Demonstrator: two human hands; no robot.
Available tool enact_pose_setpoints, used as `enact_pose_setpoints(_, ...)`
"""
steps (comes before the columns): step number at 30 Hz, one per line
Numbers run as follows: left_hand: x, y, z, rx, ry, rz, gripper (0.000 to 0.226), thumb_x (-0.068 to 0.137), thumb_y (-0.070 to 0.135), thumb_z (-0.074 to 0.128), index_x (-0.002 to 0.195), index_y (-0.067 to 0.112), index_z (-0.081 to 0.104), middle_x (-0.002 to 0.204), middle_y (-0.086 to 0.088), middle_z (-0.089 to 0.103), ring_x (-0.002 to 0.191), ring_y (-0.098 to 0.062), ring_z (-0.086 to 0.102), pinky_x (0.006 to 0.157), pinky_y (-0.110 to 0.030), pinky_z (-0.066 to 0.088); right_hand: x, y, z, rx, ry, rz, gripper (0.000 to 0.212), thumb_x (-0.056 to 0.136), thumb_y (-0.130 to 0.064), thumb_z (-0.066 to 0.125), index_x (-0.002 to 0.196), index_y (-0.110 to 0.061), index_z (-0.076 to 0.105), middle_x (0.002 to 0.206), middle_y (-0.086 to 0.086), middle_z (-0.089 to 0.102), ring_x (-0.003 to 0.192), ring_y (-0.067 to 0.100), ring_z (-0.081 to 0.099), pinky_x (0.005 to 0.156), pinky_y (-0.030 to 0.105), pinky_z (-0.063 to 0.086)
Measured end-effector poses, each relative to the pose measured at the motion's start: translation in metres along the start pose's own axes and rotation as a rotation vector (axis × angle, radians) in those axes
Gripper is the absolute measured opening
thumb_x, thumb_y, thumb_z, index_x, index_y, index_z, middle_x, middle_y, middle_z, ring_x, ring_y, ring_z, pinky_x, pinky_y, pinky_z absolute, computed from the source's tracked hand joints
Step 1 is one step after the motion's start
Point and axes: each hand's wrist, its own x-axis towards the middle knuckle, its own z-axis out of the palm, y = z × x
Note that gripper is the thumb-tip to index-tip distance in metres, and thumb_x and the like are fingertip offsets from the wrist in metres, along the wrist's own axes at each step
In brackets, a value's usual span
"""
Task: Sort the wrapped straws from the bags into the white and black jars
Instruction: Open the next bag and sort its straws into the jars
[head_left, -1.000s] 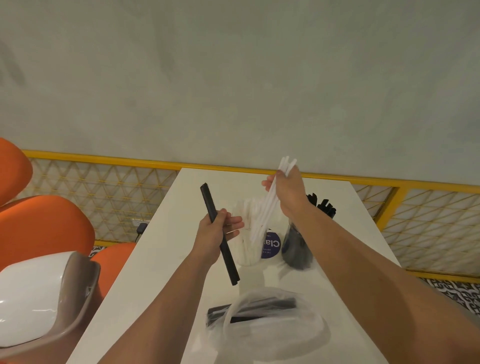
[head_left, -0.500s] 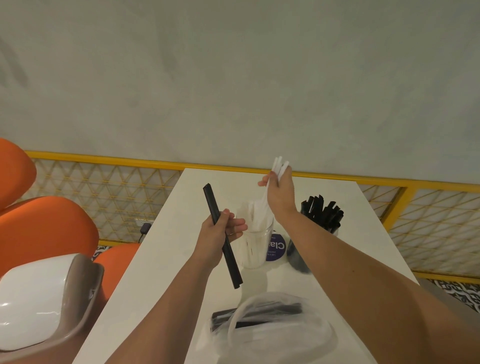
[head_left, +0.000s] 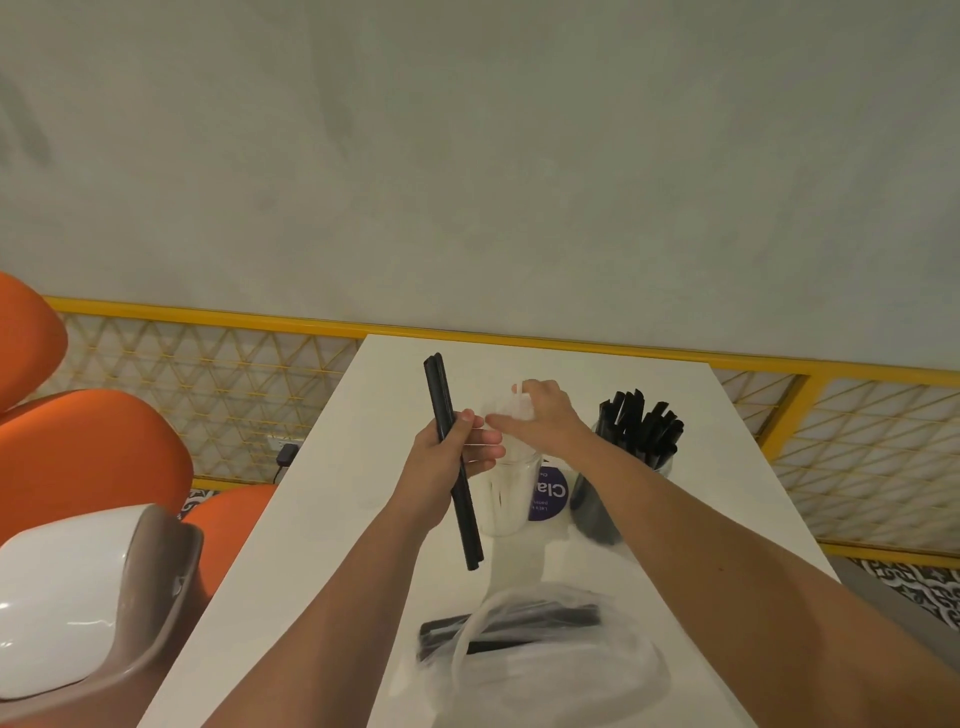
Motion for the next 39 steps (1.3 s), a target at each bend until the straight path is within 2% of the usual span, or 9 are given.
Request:
enact_pose_setpoints(3,-0.002,0.002,0.004,0.029,-0.044,0.015,0.022,0.099,0.025,0.043,0.097,0.010,0.060,0.087,-0.009,0.069,0.073,-0.020,0.068,0.078,-0.033,0.056,-0.007,-0.012,-0.017,0.046,0.081,-0.092,0.056,0.089,-0.046,0.052,0.135,-0.017,0.041,0.143,0.008,0.035,0.134,0.025,0.033,0.111,0.039,0.031)
enact_pose_setpoints(7,-0.005,0.005,0.014,0.085,-0.123,0.024,0.024,0.099,0.026,0.043,0.099,0.009,0.060,0.079,-0.006,0.069,0.063,-0.016,0.064,0.068,-0.027,0.054,-0.028,-0.036,-0.047,0.427,0.061,-0.180,0.044,0.097,-0.039,0.041,0.134,-0.017,0.043,0.138,0.002,0.043,0.126,0.013,0.041,0.101,0.023,0.030)
enact_pose_setpoints(11,-0.010,0.011,0.034,0.206,-0.229,0.076,0.024,0.099,0.027,0.044,0.097,0.010,0.060,0.071,-0.003,0.066,0.054,-0.012,0.057,0.060,-0.020,0.050,-0.043,-0.044,-0.067,0.523,-0.166,-0.160,0.041,0.095,-0.034,0.049,0.131,-0.014,0.045,0.115,0.004,0.063,0.106,0.015,0.059,0.091,0.031,0.046)
enact_pose_setpoints(15,-0.010,0.017,0.056,0.248,-0.312,0.108,0.023,0.098,0.027,0.045,0.094,0.011,0.061,0.070,-0.002,0.065,0.052,-0.012,0.055,0.060,-0.020,0.049,-0.054,-0.035,-0.088,0.533,-0.143,-0.193,0.021,0.097,-0.016,0.047,0.115,-0.009,0.052,0.093,0.003,0.067,0.086,0.014,0.065,0.081,0.033,0.052)
enact_pose_setpoints(20,-0.009,0.018,0.083,0.267,-0.416,0.110,0.021,0.099,0.024,0.045,0.094,0.010,0.061,0.071,-0.002,0.065,0.051,-0.010,0.052,0.058,-0.019,0.047,-0.064,-0.021,-0.104,0.571,-0.139,-0.174,0.019,0.092,-0.016,0.056,0.110,-0.010,0.052,0.088,0.004,0.070,0.084,0.017,0.069,0.091,0.058,0.045)
enact_pose_setpoints(26,-0.002,0.010,0.106,0.263,-0.458,0.097,0.016,0.094,0.020,0.055,0.105,0.010,0.061,0.094,-0.005,0.068,0.087,-0.016,0.064,0.089,-0.032,0.048,-0.065,0.004,-0.123,0.661,0.062,-0.121,0.006,0.094,-0.005,0.048,0.096,-0.010,0.051,0.083,0.009,0.065,0.078,0.022,0.067,0.085,0.036,0.056)
enact_pose_setpoints(31,0.011,-0.002,0.105,0.415,-0.305,0.052,0.037,0.087,0.010,0.064,0.120,0.020,0.053,0.120,0.003,0.055,0.113,-0.016,0.053,0.091,-0.028,0.042,-0.061,0.026,-0.142,0.597,0.415,-0.109,0.009,0.094,0.001,0.042,0.099,-0.006,0.046,0.099,0.032,0.060,0.078,0.027,0.059,0.072,0.015,0.053)
enact_pose_setpoints(34,0.018,-0.013,0.105,0.443,-0.260,0.024,0.054,0.083,0.004,0.066,0.132,0.017,0.046,0.136,-0.002,0.045,0.120,-0.017,0.046,0.097,-0.032,0.044,-0.058,0.033,-0.150,0.710,0.538,-0.118,0.012,0.095,0.003,0.039,0.101,-0.006,0.044,0.106,0.034,0.055,0.089,0.041,0.058,0.070,0.014,0.055)
enact_pose_setpoints(39,0.026,-0.026,0.109,0.552,-0.262,-0.025,0.069,0.083,0.009,0.068,0.142,0.014,0.033,0.146,-0.005,0.035,0.132,-0.023,0.039,0.098,-0.034,0.042,-0.051,0.059,-0.133,0.614,0.550,-0.141,0.028,0.097,-0.001,0.040,0.122,-0.012,0.037,0.091,0.014,0.060,0.092,0.028,0.066,0.083,0.023,0.054)
